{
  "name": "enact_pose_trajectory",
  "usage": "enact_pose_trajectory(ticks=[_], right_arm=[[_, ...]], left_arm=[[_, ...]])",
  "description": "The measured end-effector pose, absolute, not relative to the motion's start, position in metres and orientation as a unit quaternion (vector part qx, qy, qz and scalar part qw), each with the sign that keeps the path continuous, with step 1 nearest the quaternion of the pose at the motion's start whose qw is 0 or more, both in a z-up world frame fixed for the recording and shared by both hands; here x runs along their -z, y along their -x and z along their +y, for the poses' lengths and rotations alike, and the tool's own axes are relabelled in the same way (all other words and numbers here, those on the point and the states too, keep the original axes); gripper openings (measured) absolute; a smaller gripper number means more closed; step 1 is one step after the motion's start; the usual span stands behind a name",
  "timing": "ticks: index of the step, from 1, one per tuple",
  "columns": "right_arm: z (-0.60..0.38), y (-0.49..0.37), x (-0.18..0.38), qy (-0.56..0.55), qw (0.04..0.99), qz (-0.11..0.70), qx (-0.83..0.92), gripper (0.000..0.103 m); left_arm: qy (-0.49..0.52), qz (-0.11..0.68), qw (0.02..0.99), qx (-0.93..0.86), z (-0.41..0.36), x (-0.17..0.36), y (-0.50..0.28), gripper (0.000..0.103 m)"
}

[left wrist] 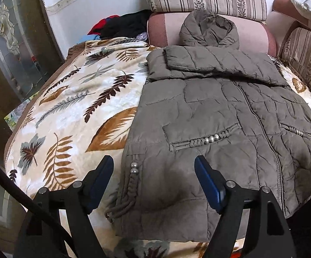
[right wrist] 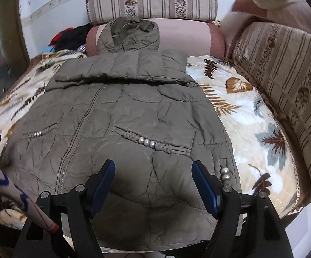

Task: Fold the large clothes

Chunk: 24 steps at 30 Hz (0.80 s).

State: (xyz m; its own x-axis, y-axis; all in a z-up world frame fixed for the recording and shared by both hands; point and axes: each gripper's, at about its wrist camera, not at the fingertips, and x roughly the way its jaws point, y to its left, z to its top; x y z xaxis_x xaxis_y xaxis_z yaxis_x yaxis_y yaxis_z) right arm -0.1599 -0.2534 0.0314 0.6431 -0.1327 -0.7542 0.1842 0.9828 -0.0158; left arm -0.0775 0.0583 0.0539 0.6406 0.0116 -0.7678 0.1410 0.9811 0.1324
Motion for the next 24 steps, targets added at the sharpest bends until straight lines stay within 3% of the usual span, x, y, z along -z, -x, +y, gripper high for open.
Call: enact_pose_trajectory(ticks=[24], right_arm=[[-0.239, 0.144, -0.002, -0.001, 0.881, 0.463, 0.097, 0.079]], left_arm=[[-0.092, 0.449, 0.887, 0.044, 0.053, -0.039, 0.07, 0.077]])
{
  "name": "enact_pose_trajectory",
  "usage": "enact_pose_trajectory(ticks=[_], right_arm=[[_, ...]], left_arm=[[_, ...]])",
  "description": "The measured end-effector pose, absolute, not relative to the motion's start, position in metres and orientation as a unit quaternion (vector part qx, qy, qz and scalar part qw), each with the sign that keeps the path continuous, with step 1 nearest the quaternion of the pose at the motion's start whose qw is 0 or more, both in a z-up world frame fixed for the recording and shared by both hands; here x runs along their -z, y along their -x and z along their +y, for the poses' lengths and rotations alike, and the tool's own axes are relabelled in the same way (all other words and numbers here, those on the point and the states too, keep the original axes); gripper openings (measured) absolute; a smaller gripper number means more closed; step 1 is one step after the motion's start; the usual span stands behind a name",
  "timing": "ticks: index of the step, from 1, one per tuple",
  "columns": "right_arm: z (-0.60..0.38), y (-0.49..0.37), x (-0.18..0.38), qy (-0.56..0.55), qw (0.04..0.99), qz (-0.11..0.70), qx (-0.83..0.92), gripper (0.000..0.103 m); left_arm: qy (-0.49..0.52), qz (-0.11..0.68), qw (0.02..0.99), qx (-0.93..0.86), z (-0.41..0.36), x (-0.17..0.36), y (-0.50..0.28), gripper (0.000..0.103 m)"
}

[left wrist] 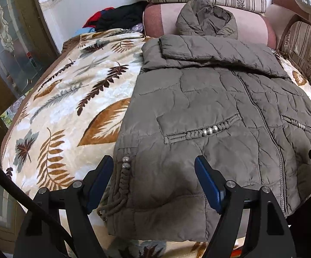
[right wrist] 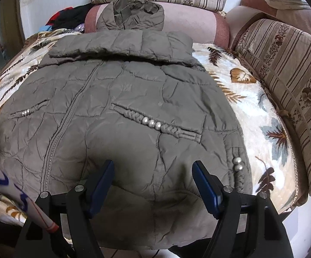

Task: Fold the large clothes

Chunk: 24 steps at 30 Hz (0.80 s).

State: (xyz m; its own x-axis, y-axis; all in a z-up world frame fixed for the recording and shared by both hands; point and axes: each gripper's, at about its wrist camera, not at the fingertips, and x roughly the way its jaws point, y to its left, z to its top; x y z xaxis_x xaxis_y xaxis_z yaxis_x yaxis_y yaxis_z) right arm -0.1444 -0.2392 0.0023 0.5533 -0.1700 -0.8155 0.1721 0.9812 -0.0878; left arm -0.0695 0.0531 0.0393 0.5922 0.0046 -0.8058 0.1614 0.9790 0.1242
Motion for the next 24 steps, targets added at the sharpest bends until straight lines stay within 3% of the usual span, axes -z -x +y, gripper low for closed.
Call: enact_pose_trajectory(ticks=[24], right_arm=[[-0.205, 0.141, -0.002, 0.028, 0.884, 0.461, 0.068, 0.08]], left_arm=[[-0.091, 0.442, 0.892, 0.042, 0.055, -0.045, 0.076, 0.077]])
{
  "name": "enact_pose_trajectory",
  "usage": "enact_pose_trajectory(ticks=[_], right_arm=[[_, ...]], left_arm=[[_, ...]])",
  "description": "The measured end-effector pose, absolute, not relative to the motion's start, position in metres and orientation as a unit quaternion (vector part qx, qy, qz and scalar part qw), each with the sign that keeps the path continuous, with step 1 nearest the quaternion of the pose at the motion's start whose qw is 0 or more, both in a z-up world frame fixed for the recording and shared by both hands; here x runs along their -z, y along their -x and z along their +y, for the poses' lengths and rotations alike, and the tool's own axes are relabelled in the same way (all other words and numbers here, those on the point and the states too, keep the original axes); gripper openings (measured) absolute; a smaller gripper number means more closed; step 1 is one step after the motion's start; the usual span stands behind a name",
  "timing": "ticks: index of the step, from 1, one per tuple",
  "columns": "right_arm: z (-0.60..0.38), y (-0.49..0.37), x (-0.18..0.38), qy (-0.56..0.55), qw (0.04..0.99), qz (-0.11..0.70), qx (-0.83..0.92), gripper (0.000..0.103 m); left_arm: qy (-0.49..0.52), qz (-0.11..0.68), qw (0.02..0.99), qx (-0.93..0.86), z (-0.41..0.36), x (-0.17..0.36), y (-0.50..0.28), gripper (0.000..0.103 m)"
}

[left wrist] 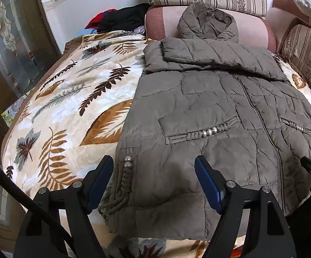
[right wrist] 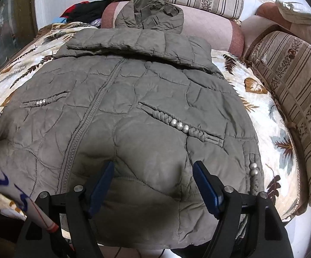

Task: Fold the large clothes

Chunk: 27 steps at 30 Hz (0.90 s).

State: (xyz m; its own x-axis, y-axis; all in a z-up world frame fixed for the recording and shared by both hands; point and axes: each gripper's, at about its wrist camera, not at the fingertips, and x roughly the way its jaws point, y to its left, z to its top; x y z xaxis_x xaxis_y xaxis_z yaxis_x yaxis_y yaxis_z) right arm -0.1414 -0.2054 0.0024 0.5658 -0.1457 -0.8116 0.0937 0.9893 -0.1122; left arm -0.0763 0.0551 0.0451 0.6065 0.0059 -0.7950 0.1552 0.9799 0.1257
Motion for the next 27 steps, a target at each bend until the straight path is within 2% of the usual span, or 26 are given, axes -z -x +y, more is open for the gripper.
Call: enact_pose_trajectory(ticks=[27], right_arm=[[-0.2081, 0.1398, -0.0044, 0.018, 0.883, 0.463, 0.074, 0.08]], left_arm=[[-0.104, 0.435, 0.894, 0.034, 0.0556, -0.0505, 0.0775, 0.077]])
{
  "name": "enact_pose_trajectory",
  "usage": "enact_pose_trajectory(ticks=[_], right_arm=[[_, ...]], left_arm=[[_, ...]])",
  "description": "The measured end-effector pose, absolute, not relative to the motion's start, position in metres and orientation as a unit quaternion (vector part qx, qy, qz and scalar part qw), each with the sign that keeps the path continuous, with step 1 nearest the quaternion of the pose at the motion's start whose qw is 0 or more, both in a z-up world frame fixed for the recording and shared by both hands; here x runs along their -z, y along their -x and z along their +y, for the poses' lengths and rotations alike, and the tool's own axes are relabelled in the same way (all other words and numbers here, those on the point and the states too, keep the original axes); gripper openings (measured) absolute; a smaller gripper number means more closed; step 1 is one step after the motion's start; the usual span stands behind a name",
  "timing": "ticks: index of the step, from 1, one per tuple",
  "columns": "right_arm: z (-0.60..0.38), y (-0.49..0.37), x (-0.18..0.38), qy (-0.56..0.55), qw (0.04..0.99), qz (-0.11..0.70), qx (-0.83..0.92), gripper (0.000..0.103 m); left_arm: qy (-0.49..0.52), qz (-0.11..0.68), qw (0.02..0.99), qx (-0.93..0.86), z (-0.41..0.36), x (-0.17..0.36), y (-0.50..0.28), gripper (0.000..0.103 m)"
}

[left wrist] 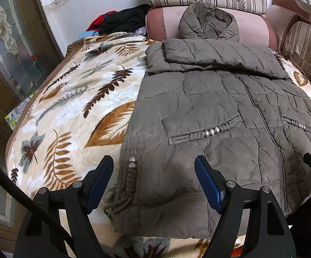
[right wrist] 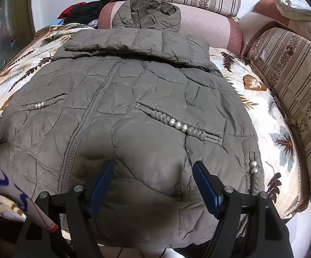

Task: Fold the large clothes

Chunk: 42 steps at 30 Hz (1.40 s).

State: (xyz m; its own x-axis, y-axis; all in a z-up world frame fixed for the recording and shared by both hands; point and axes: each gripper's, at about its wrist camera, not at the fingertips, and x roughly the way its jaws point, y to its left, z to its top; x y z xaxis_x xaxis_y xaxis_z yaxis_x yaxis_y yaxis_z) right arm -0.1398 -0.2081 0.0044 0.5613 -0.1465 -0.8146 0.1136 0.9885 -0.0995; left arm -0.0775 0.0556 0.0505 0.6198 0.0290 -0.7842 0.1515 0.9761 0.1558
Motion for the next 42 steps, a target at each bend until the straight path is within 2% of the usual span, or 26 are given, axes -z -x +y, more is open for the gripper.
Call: enact_pose_trajectory(ticks=[3, 8, 18, 23, 27, 31, 37, 42], right_arm=[[-0.209, 0.138, -0.011, 0.022, 0.885, 0.458, 0.076, 0.08], [-0.213, 0.125, -0.046, 0.031, 0.898, 0.433, 0.075, 0.08], [-0.25, 0.111, -0.201, 0.045, 0.937, 0.321, 0.126, 0.082], [-0.289, 0.115, -0.272, 0.005, 0.946, 0.29, 0.147, 0.087], [-0.316, 0.106, -0.295, -0.026, 0.939, 0.299, 0.167, 0.088], [-0.327, 0.106, -0.282, -0.056, 0.925, 0.335, 0.172, 0.088], [-0.32, 0.113, -0.259, -0.006, 0.907, 0.368, 0.204, 0.088], [-0.32, 0.108, -0.252, -0.005, 0.902, 0.381, 0.204, 0.088]], left_arm=[[-0.115, 0.422, 0.899, 0.032, 0.056, -0.062, 0.074, 0.077], [-0.118, 0.363, 0.923, 0.046, 0.064, -0.125, 0.063, 0.077], [-0.147, 0.251, 0.954, 0.078, 0.081, -0.273, 0.034, 0.077], [-0.12, 0.221, 0.964, 0.085, 0.085, -0.321, 0.002, 0.083], [-0.088, 0.215, 0.967, 0.101, 0.085, -0.316, -0.013, 0.086], [-0.057, 0.246, 0.959, 0.13, 0.069, -0.278, -0.033, 0.087], [-0.08, 0.257, 0.95, 0.158, 0.031, -0.234, -0.039, 0.087], [-0.082, 0.25, 0.949, 0.173, 0.015, -0.212, -0.03, 0.087]])
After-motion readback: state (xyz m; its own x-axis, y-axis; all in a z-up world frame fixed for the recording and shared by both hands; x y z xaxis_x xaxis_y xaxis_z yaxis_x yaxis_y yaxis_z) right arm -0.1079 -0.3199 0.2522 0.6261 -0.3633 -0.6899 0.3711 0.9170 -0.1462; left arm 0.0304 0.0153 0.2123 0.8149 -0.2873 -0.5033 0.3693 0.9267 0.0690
